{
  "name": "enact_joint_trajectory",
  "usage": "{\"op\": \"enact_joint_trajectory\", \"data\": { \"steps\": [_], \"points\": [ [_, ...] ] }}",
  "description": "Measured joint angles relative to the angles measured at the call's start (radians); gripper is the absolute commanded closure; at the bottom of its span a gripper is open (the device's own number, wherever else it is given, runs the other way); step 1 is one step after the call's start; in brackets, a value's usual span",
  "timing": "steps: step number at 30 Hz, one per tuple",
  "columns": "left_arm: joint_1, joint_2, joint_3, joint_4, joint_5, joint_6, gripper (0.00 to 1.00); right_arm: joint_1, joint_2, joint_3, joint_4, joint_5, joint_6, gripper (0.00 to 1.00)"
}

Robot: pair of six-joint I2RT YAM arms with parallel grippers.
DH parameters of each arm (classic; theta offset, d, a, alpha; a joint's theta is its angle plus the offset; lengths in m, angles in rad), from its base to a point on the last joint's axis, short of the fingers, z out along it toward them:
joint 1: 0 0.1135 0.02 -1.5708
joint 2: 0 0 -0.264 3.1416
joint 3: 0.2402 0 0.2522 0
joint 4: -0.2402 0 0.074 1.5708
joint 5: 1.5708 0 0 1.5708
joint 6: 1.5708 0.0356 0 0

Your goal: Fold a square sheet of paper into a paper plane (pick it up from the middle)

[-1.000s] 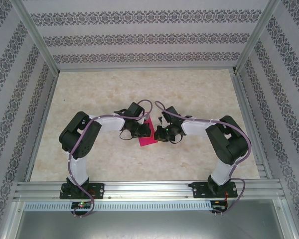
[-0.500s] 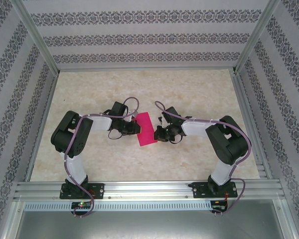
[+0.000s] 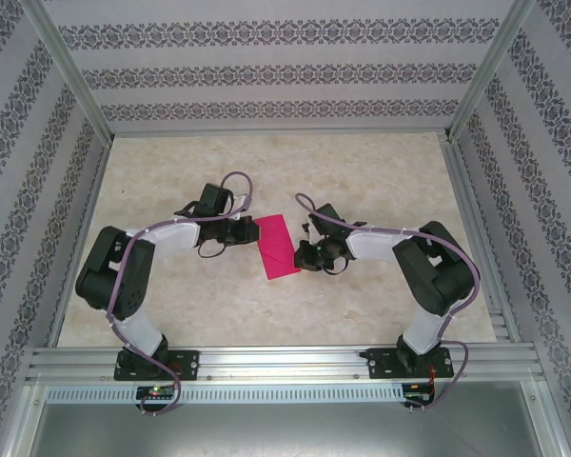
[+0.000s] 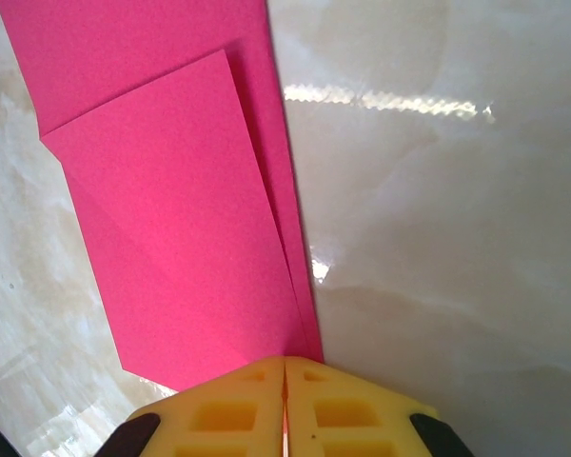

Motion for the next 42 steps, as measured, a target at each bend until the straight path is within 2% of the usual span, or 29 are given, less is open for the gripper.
{"op": "enact_joint_trajectory", "data": {
  "steps": [5,10,19,26,34,42],
  "points": [
    [-0.071,-0.022,-0.01,0.007,-0.003,-0.029,0.93,0.0,-0.01,0.002,-0.022,0.016,0.001,0.91],
    [-0.105,0.06,-0.013,0.007,-0.009,-0.052,0.94,0.006,-0.014,0.022,-0.049,0.031,0.003,0.9],
    [-0.113,0.129,-0.013,0.007,-0.054,-0.074,0.96,0.061,-0.056,0.094,-0.061,0.081,0.008,0.89],
    [-0.114,0.138,-0.006,0.004,-0.063,-0.074,0.96,0.11,0.021,0.174,-0.053,0.087,0.024,0.9],
    [-0.114,0.138,-0.005,0.005,-0.059,-0.075,0.95,0.098,0.096,0.183,-0.063,0.116,0.027,0.92],
    [-0.114,0.138,-0.005,0.064,-0.029,-0.122,0.95,0.087,0.105,0.18,-0.061,0.117,0.027,0.92]
  ]
}}
